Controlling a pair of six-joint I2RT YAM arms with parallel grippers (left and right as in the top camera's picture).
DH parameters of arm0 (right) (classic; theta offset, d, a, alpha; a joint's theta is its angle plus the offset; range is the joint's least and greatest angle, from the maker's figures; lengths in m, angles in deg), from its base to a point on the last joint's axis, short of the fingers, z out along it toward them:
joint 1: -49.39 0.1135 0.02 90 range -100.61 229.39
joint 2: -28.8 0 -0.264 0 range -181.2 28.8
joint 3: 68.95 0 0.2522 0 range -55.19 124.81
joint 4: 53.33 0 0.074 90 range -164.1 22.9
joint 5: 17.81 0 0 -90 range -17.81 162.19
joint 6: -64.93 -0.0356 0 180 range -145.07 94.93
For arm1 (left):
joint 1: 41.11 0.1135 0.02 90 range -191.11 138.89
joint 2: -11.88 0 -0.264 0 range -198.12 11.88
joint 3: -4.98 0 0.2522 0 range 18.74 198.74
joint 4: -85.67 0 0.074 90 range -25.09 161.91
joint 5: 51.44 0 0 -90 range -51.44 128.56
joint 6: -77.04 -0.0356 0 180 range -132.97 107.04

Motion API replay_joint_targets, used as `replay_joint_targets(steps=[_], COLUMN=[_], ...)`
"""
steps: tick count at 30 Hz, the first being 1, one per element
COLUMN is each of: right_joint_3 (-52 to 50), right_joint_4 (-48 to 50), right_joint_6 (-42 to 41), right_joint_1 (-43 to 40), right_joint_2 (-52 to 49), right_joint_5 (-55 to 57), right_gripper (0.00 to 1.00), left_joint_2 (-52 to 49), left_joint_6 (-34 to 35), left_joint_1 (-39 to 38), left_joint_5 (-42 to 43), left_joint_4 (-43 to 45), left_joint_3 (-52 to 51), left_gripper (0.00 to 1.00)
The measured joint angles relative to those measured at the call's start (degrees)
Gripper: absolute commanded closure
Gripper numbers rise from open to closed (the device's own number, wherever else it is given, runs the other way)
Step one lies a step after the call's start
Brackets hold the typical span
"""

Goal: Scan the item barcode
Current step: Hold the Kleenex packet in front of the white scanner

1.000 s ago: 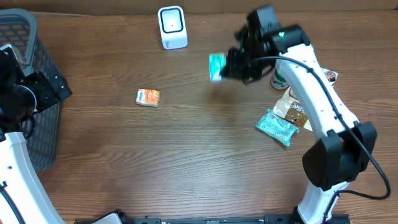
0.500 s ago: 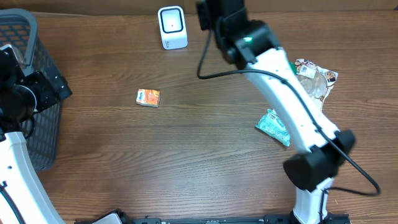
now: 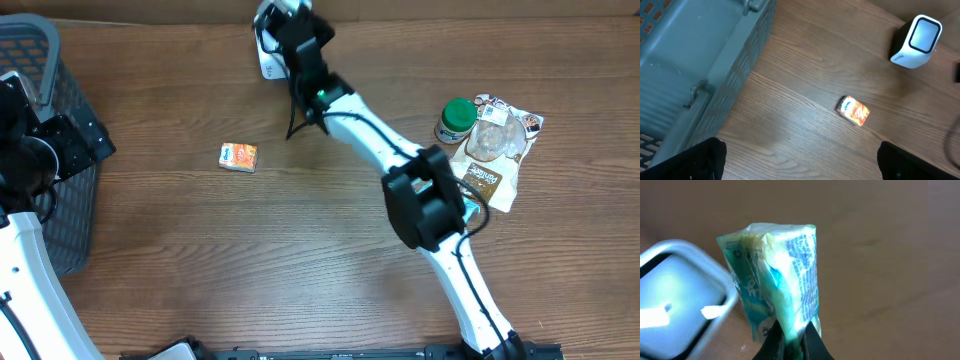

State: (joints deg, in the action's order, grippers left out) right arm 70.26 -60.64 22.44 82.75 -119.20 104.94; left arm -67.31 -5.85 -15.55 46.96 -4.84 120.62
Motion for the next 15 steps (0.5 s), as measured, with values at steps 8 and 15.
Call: replay_joint_targets(steps=[8, 15], right_joint_3=[-0.3, -0.3], right_joint_4=[1.9, 1.2], right_joint_6=[5.6, 6.6], right_joint_1=[1.3, 1.2], right_joint_2=[-3.2, -3.1], right_joint_5=[-1.3, -1.3], right_gripper=[0.96, 0.96], left_joint_2=[0.0, 0.0], left_joint_6=[0.0, 0.0], left_joint_1=[0.0, 0.0], left_joint_5=[0.0, 0.0], left_joint_4=[0.0, 0.0], left_joint_3=[0.0, 0.0], left_gripper=[0.00, 0.00])
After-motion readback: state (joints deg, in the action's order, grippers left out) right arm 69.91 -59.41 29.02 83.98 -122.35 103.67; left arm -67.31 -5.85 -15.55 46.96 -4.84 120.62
